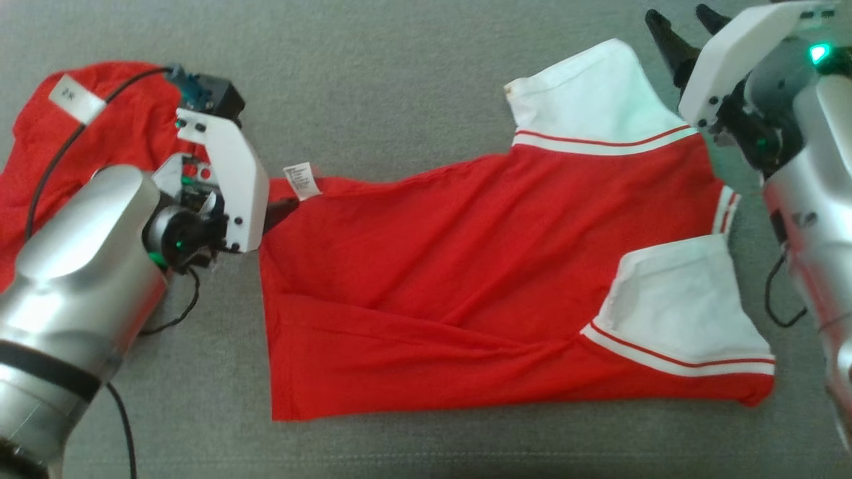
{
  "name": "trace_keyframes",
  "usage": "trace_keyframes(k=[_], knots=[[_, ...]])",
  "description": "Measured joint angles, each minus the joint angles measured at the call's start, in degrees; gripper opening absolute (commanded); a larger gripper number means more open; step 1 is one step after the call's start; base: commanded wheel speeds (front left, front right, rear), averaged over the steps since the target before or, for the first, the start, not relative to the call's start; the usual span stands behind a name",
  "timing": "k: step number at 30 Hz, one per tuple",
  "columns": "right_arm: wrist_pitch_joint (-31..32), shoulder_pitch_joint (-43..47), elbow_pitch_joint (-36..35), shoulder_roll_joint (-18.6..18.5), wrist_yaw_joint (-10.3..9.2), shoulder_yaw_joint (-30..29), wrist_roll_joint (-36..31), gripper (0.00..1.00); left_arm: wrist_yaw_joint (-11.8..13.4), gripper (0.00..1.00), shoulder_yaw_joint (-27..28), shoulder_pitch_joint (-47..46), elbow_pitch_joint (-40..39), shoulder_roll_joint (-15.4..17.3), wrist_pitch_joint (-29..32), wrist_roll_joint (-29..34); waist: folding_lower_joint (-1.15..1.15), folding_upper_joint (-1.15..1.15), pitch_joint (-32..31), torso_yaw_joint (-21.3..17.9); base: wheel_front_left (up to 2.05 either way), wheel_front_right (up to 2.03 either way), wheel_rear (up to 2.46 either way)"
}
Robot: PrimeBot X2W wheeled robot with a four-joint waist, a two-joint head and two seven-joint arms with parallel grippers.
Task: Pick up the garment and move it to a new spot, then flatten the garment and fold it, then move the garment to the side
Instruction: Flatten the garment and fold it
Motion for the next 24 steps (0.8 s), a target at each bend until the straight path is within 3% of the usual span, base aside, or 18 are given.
trace_keyframes(k=[8, 14, 24], knots=[[1.5, -5.1, 11.3, -0.4, 0.0, 4.4, 2.3, 1.0, -1.5, 1.0, -0.1, -1.6, 2.3, -2.1, 0.0, 0.0, 0.0, 0.0, 2.5, 1.9, 0.0, 0.0, 0.0], [3.8, -7.6, 17.1, 0.4, 0.0, 4.1, 6.3, 1.0, -2.0, 1.0, -0.1, -3.4, 3.0, -2.6, 0.0, 0.0, 0.0, 0.0, 3.9, 2.6, 0.0, 0.0, 0.0], [11.4, -7.9, 17.5, 2.4, 0.0, 8.8, 11.3, 1.0, -2.4, 1.0, -0.5, -4.0, 4.2, -2.4, 2.9, -0.3, -0.01, 0.0, 3.6, 2.2, 0.0, 0.0, 0.0]])
